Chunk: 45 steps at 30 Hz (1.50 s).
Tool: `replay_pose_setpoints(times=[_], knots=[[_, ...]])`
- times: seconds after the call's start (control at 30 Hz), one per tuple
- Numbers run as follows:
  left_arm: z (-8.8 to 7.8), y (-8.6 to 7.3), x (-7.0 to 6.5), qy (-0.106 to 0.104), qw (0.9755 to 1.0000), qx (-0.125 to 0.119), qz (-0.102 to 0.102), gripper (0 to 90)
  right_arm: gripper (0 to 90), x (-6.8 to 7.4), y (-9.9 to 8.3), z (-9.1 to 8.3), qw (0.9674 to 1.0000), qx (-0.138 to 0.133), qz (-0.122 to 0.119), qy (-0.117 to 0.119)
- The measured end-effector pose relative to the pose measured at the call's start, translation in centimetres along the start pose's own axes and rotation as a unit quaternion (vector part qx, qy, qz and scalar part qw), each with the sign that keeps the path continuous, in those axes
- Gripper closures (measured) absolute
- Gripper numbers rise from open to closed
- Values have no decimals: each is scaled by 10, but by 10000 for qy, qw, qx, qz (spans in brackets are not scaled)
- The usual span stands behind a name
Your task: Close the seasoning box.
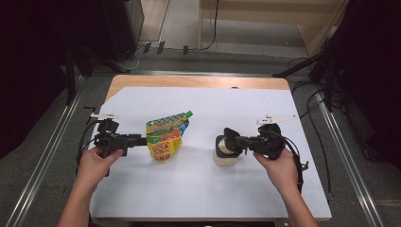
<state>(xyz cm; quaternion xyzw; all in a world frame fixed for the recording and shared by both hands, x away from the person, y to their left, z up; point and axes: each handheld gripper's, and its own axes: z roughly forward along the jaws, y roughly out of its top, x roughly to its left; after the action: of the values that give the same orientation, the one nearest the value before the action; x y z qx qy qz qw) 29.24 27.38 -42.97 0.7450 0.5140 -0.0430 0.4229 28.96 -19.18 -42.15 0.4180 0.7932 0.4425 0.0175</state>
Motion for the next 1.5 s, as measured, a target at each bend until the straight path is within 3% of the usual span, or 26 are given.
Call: replay_pose_setpoints(times=[0.23, 0.5, 0.63, 0.8, 0.9, 1.2, 1.5], knots=[[1, 0, 1, -18, 10000, 10, -12, 450, 900, 11, -3, 20, 9992, 333, -208, 19], [1, 0, 1, -11, 10000, 13, -16, 448, 900, 15, -3, 22, 9991, 310, -271, 40], [0, 0, 1, -18, 10000, 5, -25, 446, 876, 13, -1, 15, 9995, 156, -272, 19], [0, 0, 2, -10, 10000, 17, -28, 443, 720, 5, 2, 1, 9993, -144, -315, -150], [1, 0, 1, -1, 10000, 28, -35, 441, 658, -5, 0, -6, 9990, -316, -216, -218], [2, -1, 2, 23, 10000, 45, -31, 437, 573, -27, -6, -18, 9979, -507, -44, -393], [1, -1, 3, 41, 10000, 60, -21, 432, 453, -52, -18, -24, 9950, -685, 3, -731]])
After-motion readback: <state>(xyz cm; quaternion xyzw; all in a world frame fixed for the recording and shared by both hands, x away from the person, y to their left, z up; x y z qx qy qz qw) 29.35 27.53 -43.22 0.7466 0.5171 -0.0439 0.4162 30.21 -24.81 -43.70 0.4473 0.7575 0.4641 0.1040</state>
